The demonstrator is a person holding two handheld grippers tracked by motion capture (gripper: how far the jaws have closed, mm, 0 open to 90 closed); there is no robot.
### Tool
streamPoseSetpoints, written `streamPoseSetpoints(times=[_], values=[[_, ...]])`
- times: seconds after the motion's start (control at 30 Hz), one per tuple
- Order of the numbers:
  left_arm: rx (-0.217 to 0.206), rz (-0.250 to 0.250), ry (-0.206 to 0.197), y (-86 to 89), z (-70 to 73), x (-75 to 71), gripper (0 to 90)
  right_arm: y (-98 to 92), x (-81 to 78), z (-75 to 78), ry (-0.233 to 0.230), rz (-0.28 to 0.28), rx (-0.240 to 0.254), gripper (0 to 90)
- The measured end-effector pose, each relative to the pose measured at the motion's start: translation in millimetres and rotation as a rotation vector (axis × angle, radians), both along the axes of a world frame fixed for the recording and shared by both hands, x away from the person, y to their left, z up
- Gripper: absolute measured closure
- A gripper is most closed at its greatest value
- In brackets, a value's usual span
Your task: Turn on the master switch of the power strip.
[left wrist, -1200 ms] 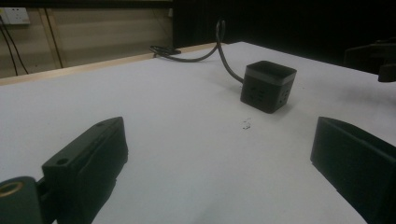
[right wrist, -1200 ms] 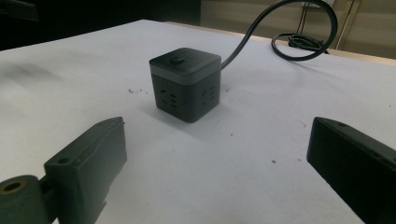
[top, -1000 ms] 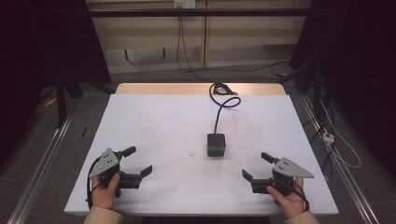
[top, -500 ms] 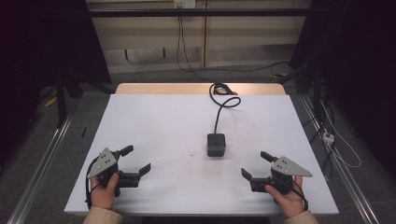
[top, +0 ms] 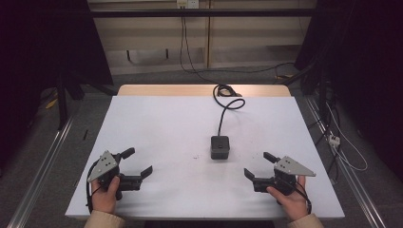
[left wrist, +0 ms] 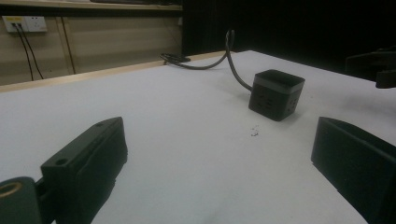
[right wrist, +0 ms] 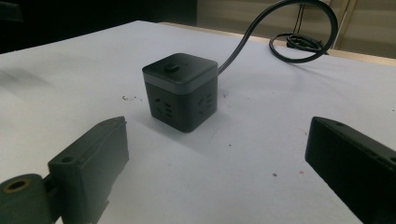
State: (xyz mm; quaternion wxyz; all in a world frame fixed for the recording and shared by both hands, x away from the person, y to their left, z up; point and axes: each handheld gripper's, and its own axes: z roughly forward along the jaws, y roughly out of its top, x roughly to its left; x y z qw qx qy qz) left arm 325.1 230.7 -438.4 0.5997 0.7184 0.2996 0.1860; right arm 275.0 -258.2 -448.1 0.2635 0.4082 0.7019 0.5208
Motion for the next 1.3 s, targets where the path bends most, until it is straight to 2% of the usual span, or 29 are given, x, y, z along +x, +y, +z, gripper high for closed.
streamPoseSetpoints(times=[0.43, 0.6, 0.83, 0.97, 1.17, 1.3], values=[[-0.002, -0.003, -0.003, 0.7, -0.5, -1.1, 3.1, 7.7, 13.0, 1.3, 0.033, 0.001, 0.032, 6.8], [-0.001, -0.005, -0.001, 0.6, -0.7, -1.0, 3.2, 12.3, 19.0, 0.9, 0.051, 0.019, 0.028, 6.6], [0.003, -0.009, 0.003, 0.2, -1.2, -1.0, 3.1, 18.4, 22.7, 2.3, 0.052, 0.036, 0.016, 6.9], [0.008, -0.013, 0.001, 0.3, -1.0, -0.7, 3.1, 20.7, 24.4, 3.7, 0.064, 0.042, 0.025, 7.2], [0.007, -0.012, 0.006, -0.7, -1.2, -1.2, 3.1, 23.1, 25.9, 4.7, 0.069, 0.031, 0.029, 7.1], [0.009, -0.011, 0.008, -0.6, -1.6, -0.8, 3.2, 25.0, 28.2, 7.0, 0.064, -0.003, 0.033, 8.3]])
